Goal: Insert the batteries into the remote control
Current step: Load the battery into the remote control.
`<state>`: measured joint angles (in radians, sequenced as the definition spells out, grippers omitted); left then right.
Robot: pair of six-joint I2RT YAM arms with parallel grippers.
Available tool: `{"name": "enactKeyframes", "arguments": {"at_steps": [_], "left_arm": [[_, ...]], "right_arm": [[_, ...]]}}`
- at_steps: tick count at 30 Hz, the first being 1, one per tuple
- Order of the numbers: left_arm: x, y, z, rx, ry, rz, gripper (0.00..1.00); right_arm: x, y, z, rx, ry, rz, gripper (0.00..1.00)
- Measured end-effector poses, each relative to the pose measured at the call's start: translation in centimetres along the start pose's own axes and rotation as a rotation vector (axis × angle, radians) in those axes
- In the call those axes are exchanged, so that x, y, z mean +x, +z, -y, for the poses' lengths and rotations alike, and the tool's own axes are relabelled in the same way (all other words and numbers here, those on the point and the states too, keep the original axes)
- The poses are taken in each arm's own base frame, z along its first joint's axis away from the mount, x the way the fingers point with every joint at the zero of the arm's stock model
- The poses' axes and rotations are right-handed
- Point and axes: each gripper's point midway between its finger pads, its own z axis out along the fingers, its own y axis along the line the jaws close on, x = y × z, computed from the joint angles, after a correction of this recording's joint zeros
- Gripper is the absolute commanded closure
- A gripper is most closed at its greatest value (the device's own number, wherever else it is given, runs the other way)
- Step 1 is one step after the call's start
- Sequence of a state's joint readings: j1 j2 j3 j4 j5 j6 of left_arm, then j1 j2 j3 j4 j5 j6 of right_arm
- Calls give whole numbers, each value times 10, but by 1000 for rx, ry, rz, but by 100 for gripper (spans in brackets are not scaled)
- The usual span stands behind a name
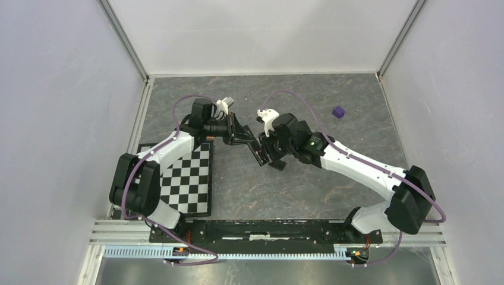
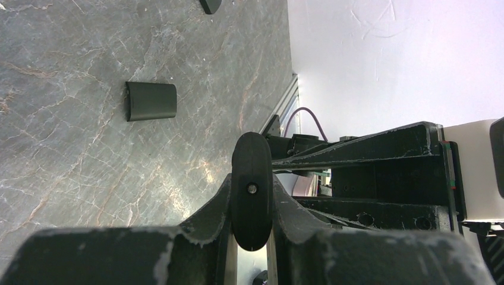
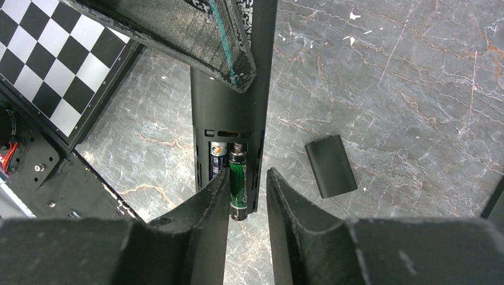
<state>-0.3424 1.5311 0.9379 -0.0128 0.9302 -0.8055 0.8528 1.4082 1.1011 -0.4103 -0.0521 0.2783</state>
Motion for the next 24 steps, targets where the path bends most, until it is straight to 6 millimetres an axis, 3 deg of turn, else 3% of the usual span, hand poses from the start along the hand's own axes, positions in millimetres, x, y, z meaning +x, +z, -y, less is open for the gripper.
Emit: {"name": "enactKeyframes", "arguments": {"at_steps": [13, 21, 23, 24], "left_arm": [[2, -1, 2, 10, -13, -13, 98], [-1, -1, 6, 19, -6, -7, 98], [-1, -1, 6, 19, -6, -7, 98], [-1, -1, 6, 19, -5, -7, 98]], "right_arm": [[-1, -5, 0, -27, 4, -12, 60], [-7, -14, -11, -99, 33, 4, 60], [-11, -17, -10, -98, 48, 17, 55], [-14, -20, -9, -97, 61, 29, 47]]}}
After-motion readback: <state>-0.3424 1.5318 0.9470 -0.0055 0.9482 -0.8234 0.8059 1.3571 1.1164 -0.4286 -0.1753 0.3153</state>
